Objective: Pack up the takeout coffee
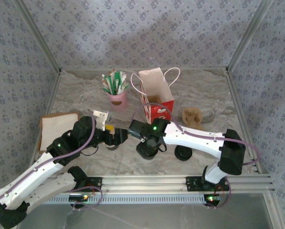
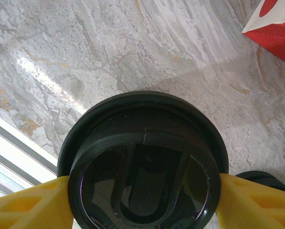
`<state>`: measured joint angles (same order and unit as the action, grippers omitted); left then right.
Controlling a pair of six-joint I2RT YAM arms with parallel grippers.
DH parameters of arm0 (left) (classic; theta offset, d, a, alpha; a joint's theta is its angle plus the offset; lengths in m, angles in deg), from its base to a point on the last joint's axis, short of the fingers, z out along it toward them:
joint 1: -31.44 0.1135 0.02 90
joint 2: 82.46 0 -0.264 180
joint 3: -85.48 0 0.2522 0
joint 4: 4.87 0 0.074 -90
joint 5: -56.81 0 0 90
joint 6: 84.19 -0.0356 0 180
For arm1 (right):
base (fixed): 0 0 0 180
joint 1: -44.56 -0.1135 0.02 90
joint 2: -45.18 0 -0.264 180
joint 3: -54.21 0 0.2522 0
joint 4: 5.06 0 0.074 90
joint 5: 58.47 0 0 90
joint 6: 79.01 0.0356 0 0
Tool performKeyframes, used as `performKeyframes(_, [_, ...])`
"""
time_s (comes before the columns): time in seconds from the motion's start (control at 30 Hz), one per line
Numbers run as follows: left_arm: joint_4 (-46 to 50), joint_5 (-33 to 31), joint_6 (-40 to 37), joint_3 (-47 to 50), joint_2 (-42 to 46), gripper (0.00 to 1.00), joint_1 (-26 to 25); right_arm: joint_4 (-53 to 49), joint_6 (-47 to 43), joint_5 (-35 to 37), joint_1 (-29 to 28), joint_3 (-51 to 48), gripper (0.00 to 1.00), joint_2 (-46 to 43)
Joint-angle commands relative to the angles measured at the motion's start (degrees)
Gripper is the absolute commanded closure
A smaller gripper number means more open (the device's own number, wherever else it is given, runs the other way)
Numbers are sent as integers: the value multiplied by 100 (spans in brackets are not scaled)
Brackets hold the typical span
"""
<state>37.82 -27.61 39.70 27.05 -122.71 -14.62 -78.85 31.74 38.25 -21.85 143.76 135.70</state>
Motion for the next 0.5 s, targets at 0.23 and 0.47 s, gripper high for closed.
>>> performKeyframes(0.23, [-135,66,-5,-42,-30,1,36,-88,121,101,14,-128,28,-157])
performKeyframes(0.47, [-195,-60,65,-103,-169,0,35,-127,196,163,161,-277,28,-480])
